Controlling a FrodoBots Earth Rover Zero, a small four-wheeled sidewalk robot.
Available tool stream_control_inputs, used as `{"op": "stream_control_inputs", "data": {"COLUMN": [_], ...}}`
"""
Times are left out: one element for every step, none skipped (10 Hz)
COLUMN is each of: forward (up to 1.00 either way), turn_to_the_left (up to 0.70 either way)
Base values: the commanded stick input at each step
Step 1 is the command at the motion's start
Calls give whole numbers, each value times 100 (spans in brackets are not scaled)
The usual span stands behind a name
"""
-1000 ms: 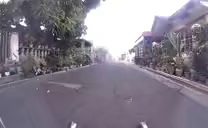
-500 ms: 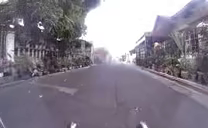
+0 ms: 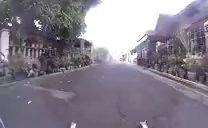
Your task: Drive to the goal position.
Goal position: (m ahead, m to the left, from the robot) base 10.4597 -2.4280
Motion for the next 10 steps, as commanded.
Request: {"op": "stream_control_inputs", "data": {"forward": [70, 70, 70, 70, 70, 70, 70, 70, 70, 70], "turn_to_the_left": [0, 0, 0, 0, 0, 0, 0, 0, 0, 0]}}
